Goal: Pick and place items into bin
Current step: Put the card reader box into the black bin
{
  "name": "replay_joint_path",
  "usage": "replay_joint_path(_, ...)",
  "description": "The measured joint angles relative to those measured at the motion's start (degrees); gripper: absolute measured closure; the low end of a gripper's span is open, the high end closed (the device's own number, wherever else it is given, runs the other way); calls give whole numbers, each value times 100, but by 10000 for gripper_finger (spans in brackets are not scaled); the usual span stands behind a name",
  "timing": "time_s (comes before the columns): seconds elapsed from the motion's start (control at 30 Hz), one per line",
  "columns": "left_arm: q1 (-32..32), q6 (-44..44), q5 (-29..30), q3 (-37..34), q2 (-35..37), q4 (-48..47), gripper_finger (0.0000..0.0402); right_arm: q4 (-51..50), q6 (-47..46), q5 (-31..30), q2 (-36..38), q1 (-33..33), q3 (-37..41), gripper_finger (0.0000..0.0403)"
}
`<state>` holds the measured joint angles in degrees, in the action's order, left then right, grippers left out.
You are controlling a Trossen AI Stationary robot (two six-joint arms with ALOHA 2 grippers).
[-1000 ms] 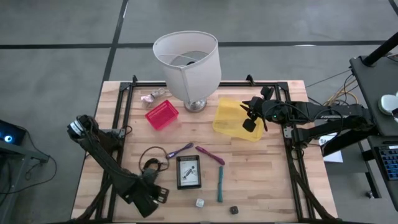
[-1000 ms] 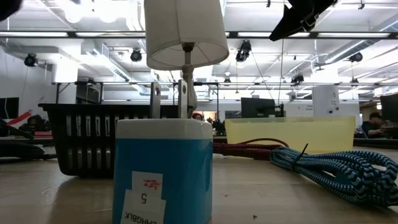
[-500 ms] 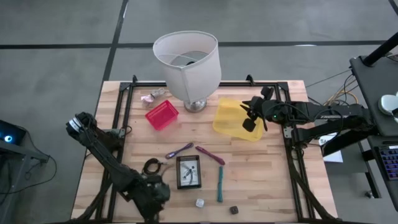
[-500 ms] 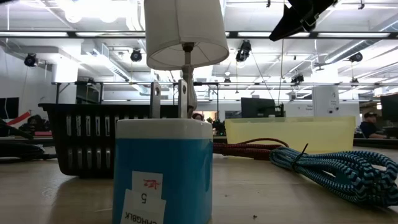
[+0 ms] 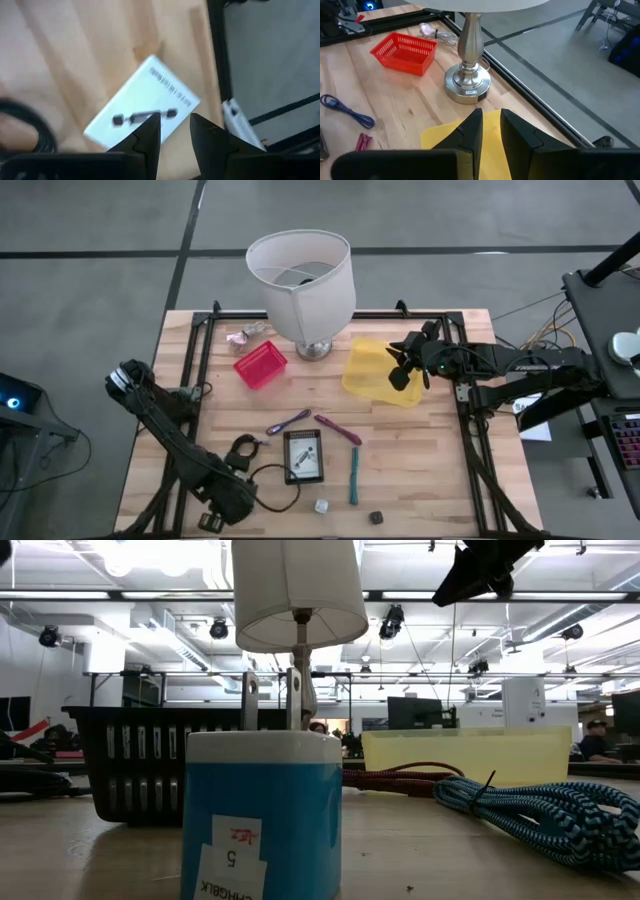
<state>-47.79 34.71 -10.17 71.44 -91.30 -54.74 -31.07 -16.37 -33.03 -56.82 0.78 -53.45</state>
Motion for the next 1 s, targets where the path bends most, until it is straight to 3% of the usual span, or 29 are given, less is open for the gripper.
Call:
replay_joint_path(0.27, -355, -684, 20, -195, 132, 20, 313, -22, -4, 0, 0, -1, 0, 346)
replay_joint_path(0.5, -752, -683, 29, -591, 131, 60, 313, -44, -345, 0, 0, 0, 35, 346)
replay_joint_path(0.77, -1068, -666, 105, -1276, 130, 1137, 313, -44, -360, 0, 0, 0, 64, 346)
replay_joint_path(1.0, -1073, -663, 126, -1733, 130, 1322, 313, -42, -361, 0, 0, 1, 123, 346)
